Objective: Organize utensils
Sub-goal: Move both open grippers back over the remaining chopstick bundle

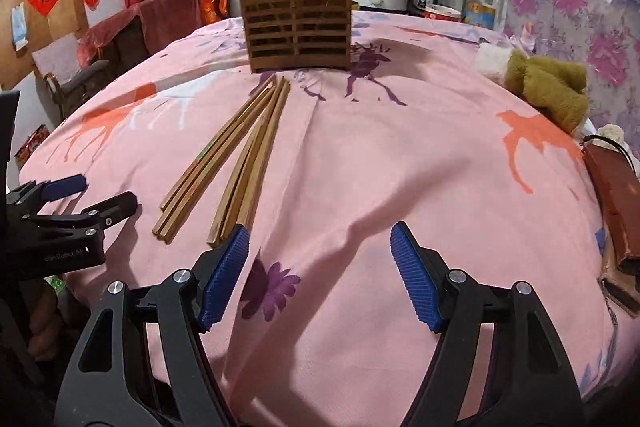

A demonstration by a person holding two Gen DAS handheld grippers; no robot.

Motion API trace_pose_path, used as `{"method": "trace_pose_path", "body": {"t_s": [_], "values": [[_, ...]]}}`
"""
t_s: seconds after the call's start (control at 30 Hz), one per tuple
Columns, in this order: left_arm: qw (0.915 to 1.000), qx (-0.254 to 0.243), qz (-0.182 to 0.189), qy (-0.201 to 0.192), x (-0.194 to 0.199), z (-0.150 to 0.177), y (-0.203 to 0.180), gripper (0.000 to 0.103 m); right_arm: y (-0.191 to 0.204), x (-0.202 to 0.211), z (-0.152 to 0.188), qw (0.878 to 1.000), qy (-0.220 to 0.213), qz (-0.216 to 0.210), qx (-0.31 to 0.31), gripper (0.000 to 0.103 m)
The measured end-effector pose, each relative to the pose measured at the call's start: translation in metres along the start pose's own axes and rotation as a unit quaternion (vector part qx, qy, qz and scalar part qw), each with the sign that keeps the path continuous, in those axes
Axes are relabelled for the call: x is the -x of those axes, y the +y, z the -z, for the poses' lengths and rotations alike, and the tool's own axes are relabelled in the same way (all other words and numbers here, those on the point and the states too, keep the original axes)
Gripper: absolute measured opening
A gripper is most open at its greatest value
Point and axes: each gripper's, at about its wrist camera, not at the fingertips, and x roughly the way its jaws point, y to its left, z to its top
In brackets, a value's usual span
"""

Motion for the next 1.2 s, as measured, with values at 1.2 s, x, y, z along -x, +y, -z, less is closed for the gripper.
{"method": "trace_pose_path", "body": {"t_s": [1.2], "values": [[0.9991,-0.037,0.018,-0.013,-0.010,-0.008,-0.020,0.099,-0.003,-0.012,0.000,1.000,0.016,-0.002,-0.007,0.072]]}}
